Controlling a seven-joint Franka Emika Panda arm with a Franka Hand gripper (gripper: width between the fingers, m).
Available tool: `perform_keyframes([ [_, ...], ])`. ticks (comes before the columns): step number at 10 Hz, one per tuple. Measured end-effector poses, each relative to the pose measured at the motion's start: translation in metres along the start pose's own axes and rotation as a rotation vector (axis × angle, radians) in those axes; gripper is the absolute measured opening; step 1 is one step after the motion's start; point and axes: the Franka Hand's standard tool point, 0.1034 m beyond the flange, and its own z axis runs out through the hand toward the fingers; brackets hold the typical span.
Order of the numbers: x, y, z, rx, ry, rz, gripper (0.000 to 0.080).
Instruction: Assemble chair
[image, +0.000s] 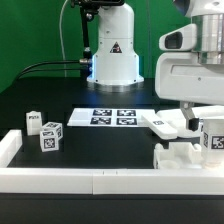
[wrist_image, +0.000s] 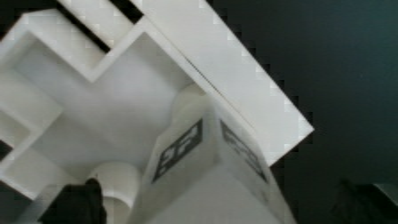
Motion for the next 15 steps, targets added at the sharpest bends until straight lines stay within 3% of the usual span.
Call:
perform_keyframes([
  [3, 0.0, 0.0, -0.001, -0.011, 0.016, -0.373, 0.0649],
  [5, 0.002, 0.0, -0.001, -0.007, 0.023, -0.361, 0.0649],
  [6, 0.002, 0.0, -0.001, -0.007, 0.024, -0.361, 0.0524],
  [7, 0.002, 0.0, -0.001, -0.005, 0.023, -0.31, 0.0524],
  [8, 0.002, 0.0, -0.001, -0.004, 0.022, -0.232, 0.033],
  [9, 0.002, 0.0, -0.001, -0.004, 0.023, -0.2, 0.0285],
  [12, 0.011, 0.0, 0.002, -0.023, 0.003, 0.139, 0.0285],
  [13, 0.015, 0.005, 0.003, -0.017, -0.009, 0.371, 0.0285],
  [15, 0.008, 0.005, 0.003, -0.033, -0.021, 0.825, 0.0285],
])
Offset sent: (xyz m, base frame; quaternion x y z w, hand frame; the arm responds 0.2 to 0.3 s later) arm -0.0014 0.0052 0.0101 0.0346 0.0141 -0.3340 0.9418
